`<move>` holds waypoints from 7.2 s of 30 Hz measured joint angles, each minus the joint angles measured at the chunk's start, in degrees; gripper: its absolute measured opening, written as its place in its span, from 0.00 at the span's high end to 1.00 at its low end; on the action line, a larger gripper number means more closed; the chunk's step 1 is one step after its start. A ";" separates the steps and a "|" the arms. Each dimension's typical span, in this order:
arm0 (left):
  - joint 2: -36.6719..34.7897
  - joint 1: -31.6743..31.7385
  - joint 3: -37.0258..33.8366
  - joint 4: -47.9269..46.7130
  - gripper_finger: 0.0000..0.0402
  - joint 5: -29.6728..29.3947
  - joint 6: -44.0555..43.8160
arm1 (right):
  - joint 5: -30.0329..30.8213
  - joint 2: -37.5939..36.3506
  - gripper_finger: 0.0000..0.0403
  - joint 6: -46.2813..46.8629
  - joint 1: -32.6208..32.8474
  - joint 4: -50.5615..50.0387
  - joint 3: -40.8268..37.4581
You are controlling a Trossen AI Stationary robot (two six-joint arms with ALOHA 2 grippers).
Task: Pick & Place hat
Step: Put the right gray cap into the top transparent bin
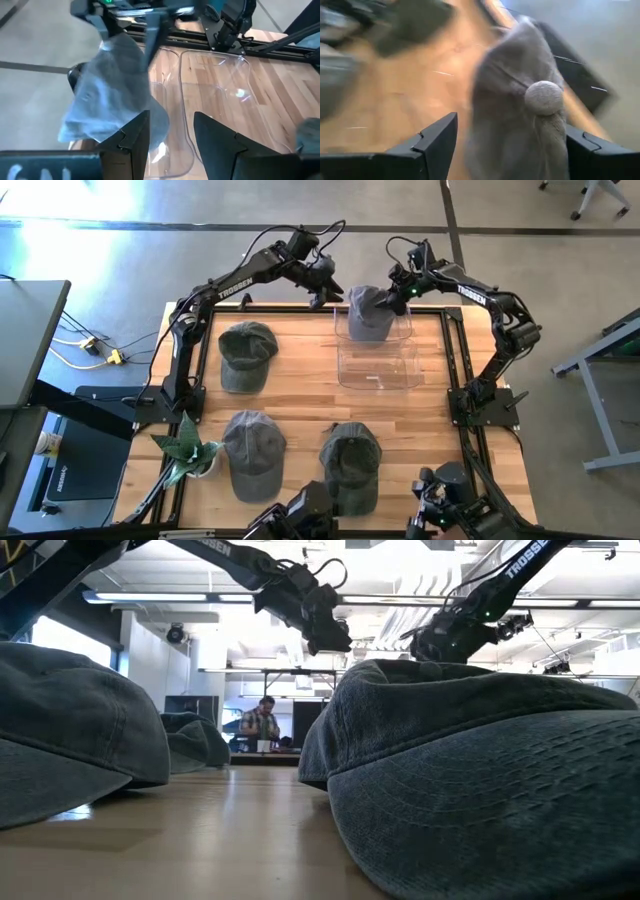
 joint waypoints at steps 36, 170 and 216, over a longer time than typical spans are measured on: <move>-0.01 -3.30 -0.02 1.95 0.63 -5.76 -2.69 | -22.03 -2.22 0.87 2.07 -0.21 3.19 0.00; 12.51 -7.28 0.15 23.87 1.00 -24.95 -11.23 | 20.71 -5.91 0.65 12.55 0.73 -2.47 -0.04; 12.20 -9.01 0.00 18.55 1.00 -38.87 -8.57 | 7.11 -8.69 0.58 16.13 -2.22 -3.40 -0.50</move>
